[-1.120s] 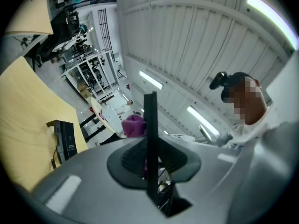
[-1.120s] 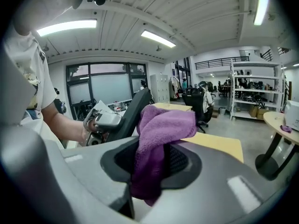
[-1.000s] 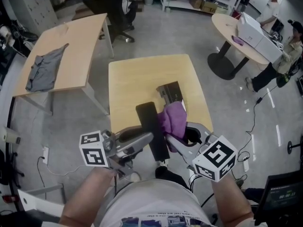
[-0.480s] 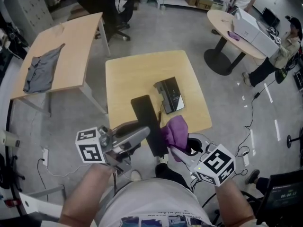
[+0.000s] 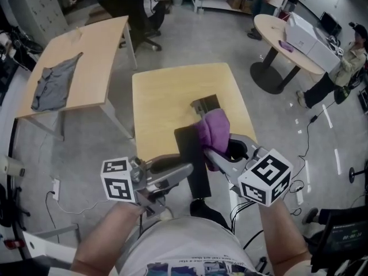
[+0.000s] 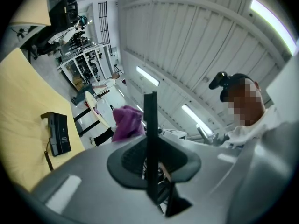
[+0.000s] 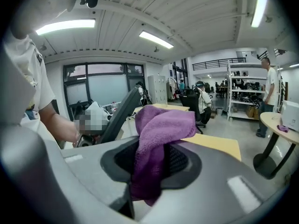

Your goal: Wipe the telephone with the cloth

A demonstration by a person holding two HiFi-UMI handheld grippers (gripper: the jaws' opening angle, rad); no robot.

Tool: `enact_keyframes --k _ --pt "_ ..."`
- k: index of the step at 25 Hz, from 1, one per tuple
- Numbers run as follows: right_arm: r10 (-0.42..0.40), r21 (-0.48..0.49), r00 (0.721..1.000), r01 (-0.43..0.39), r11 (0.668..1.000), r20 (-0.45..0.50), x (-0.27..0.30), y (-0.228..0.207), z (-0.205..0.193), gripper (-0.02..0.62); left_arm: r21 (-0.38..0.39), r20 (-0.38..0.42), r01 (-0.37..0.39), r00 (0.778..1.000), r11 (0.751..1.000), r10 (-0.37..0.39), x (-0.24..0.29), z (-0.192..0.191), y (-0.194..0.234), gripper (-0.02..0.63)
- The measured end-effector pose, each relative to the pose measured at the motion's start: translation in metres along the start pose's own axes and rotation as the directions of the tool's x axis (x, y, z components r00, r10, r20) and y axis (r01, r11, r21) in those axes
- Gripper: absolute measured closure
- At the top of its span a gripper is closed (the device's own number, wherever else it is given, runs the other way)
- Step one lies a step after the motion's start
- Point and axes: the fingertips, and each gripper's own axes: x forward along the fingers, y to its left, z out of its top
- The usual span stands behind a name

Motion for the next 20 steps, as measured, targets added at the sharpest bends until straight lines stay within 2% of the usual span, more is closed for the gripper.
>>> enact_keyframes --k 5,11,20 --pt "0.054 -0.021 0.998 -0.053 0.998 0.024 0.015 0.004 0.018 0.479 -0.011 -0.013 0.022 1.000 1.000 -0.022 0.001 -0.010 -0.008 0.525" --pt "0.136 -0.048 0.991 -0.136 0.990 0.007 0.023 0.026 0.010 0.479 -0.012 0.011 0.012 1.000 1.000 -0.012 -0.008 -0.003 -0.006 0.523" --pt "0.146 -0.044 0.988 -0.148 0.988 -0.048 0.011 0.042 -0.021 0.479 0.011 0.043 -0.006 0.999 1.000 0.006 -0.015 0.014 -0.003 0.524"
